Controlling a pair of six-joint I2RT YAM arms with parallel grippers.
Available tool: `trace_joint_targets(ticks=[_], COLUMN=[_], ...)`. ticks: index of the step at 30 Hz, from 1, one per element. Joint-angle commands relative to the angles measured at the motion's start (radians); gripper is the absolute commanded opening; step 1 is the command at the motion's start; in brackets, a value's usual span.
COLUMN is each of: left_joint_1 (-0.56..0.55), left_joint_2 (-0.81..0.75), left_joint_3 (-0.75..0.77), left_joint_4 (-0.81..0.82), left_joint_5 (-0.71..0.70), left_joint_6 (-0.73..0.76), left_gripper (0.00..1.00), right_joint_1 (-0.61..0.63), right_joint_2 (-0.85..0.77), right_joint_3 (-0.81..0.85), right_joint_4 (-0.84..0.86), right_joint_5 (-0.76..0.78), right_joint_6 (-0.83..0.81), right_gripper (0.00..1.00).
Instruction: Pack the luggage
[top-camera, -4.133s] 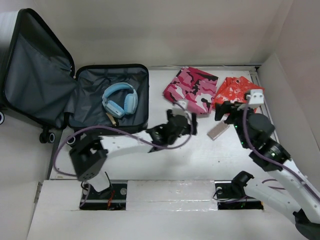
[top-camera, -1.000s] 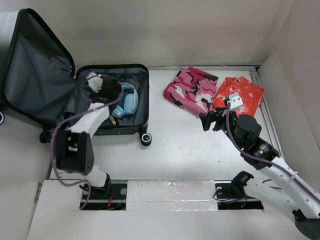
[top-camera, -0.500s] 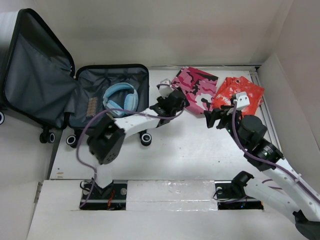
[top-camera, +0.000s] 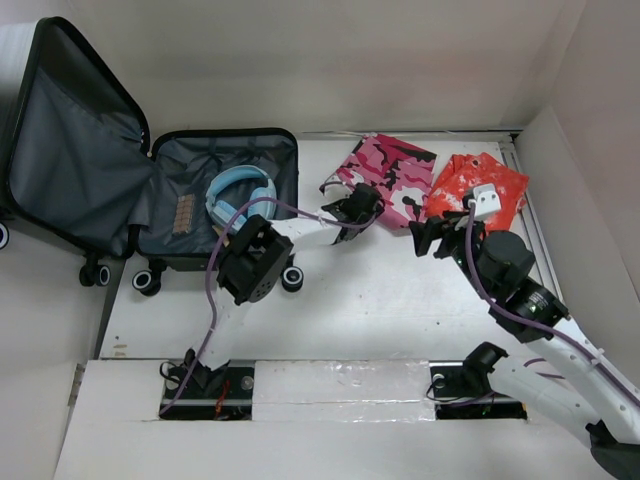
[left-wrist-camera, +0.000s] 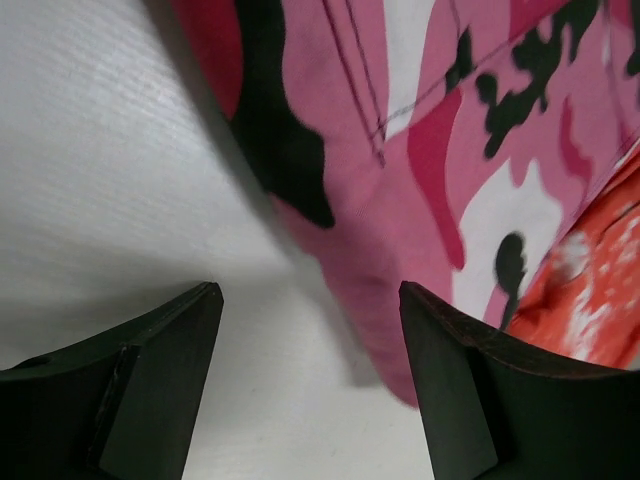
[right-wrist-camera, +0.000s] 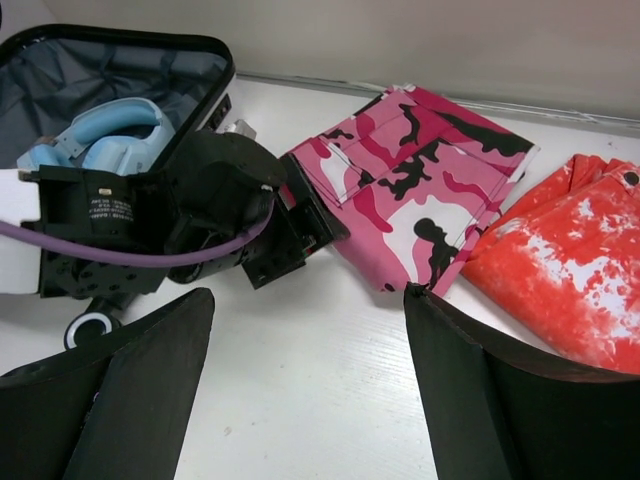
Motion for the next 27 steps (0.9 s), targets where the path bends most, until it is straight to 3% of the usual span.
trace_joint_targets(ticks=[1,6,12,17,18,25,27], left_joint_1=[0.039,0.050,0.060,0.069,0.070,0.091,0.102], left_joint_2=[0.038,0.127,0.199,0.222,0.222,0.181,0.121], left_joint_3=[0.001,0.100,0.264,0.276,0.285,0.287,0.314], left_joint_4=[0.024,-0.011,-0.099,-0.094,-0.094,-0.042,-0.031], left_joint_5=[0.041,0.050,0.035,0.035,0.044,0.081,0.102], left_joint_6=[-0.090,-0.110,-0.081,-0.021,-0.003,0.204,0.345], left_gripper=[0.69,0.68,0.54,0.13,0.00,0.00,0.00], right_joint_1=[0.010,0.010,0.010,0.010,0.010,0.010,0.010], right_joint_2=[0.001,0.010,0.001,-0.021,-0.021,-0.056,-0.056], right_joint_3=[0.032,0.014,0.014,0.023,0.032,0.041,0.041], right_joint_4=[0.019,0.041,0.041,0.041,0.041,0.030,0.030], right_joint_5=[-0.012,-0.023,-0.034,-0.044,-0.044,-0.055,-0.055], right_joint_6=[-0.002,0.007,0.007,0.007,0.007,-0.003,-0.013], right_gripper=[0.82,0.82,0.82,0.82,0.82,0.82,0.82])
